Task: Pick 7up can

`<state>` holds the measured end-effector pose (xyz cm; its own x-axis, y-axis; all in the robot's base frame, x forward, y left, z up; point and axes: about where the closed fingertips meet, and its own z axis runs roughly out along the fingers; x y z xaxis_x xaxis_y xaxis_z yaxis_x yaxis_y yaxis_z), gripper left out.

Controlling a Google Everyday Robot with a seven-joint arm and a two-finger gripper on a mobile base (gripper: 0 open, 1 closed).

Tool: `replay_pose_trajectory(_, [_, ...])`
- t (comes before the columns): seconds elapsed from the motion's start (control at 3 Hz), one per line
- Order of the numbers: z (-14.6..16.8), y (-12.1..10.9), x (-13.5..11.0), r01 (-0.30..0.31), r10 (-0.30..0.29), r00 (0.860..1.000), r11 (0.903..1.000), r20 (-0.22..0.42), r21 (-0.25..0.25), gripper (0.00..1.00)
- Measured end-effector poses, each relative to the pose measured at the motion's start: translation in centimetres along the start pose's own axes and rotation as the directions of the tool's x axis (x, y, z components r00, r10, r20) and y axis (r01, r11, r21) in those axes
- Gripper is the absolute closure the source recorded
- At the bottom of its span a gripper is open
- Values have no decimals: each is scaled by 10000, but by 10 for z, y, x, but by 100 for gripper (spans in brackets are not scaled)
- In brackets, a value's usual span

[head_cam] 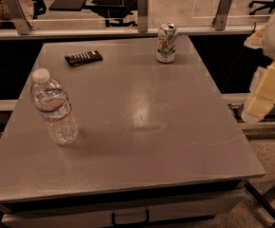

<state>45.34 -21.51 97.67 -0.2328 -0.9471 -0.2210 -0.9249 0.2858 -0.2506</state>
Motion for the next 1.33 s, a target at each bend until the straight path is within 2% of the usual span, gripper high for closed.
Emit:
replay_pose_trajectory(0.33, [24,-66,-23,-947,926,9935,9950,657,303,0])
replay_pose_trajectory(0.67, [48,-119,-43,-1764,1686,9768,9831,1324,495,0])
replay_pose_trajectory(1.0, [75,-161,-55,-2622,2445,9502,9623,1934,718,0])
replay_pose_trajectory(1.33, [103,-195,-64,-3478,3172,9158,9331,2464,911,0])
